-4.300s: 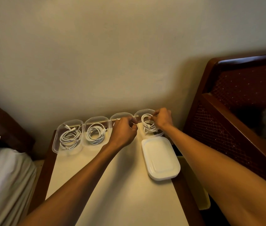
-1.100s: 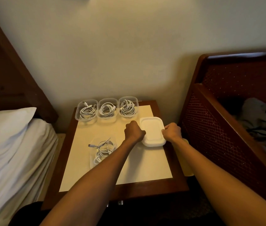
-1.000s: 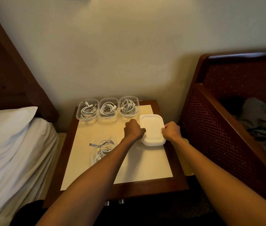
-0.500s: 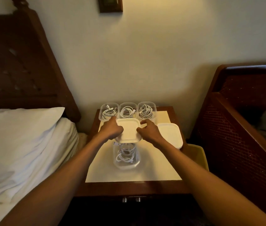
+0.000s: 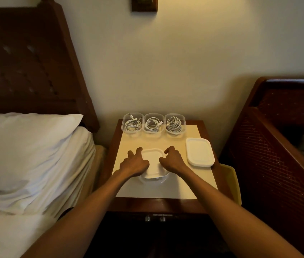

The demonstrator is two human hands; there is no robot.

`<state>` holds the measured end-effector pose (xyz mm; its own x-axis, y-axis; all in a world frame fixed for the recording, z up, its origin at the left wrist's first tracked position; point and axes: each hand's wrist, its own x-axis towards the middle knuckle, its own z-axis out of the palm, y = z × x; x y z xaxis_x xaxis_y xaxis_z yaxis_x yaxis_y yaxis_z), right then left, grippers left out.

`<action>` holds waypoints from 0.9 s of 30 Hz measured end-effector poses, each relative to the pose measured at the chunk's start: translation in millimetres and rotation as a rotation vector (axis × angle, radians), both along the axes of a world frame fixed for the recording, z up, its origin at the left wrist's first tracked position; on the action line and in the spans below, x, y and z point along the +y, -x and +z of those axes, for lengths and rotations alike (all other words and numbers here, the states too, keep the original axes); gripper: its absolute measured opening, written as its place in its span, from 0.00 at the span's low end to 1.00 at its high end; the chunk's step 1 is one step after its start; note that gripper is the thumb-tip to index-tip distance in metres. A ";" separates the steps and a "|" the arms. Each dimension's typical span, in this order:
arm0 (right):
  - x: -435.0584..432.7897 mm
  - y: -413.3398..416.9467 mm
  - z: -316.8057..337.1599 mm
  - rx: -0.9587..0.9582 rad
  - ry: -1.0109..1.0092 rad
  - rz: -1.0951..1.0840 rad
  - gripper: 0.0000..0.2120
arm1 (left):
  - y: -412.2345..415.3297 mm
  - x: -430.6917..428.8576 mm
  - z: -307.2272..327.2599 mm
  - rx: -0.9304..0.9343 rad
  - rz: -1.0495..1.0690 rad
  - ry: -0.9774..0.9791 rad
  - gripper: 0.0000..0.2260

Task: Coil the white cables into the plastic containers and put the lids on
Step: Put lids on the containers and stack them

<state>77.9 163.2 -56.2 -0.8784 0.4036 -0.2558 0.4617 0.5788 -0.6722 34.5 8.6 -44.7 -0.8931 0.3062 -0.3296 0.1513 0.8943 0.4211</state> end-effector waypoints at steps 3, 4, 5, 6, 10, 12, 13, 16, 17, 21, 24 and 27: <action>-1.7 -5.0 -7.7 0.002 0.067 0.014 0.24 | -3.7 -2.3 -4.3 0.007 -0.006 -0.020 0.30; -2.6 -6.2 -9.9 0.002 0.089 0.026 0.24 | -3.8 -3.5 -5.2 0.001 -0.013 -0.029 0.30; -4.0 -7.2 -11.8 0.002 0.110 0.037 0.24 | -3.2 -4.1 -6.7 -0.007 -0.025 -0.045 0.30; -5.8 -7.8 -14.2 0.007 0.128 0.048 0.24 | -3.7 -4.4 -7.9 -0.016 -0.041 -0.067 0.30; -17.4 -11.6 -25.9 0.065 0.145 0.035 0.23 | -11.1 -8.6 -12.8 -0.028 -0.089 -0.145 0.29; -23.8 -13.9 -30.7 0.106 0.123 -0.007 0.23 | -11.6 -12.3 -13.6 -0.013 -0.122 -0.169 0.29; -27.2 -15.0 -32.7 0.123 0.107 -0.028 0.23 | -10.7 -13.4 -13.6 -0.017 -0.138 -0.176 0.29; -36.8 -19.5 -38.9 0.155 0.016 -0.066 0.23 | -9.5 -14.2 -10.7 -0.050 -0.173 -0.166 0.29; -38.7 -20.3 -40.6 0.164 -0.015 -0.074 0.23 | -9.5 -13.7 -10.1 -0.048 -0.181 -0.166 0.29; -36.3 -18.3 -44.1 0.167 -0.043 -0.051 0.23 | -11.2 -12.7 -17.2 -0.009 -0.160 -0.154 0.29; -32.1 -14.9 -43.1 0.159 -0.015 -0.068 0.22 | -11.3 -12.4 -23.8 0.010 -0.122 -0.117 0.27; -32.0 -13.8 -43.4 0.161 -0.018 -0.066 0.22 | -11.9 -14.3 -27.0 0.039 -0.110 -0.103 0.27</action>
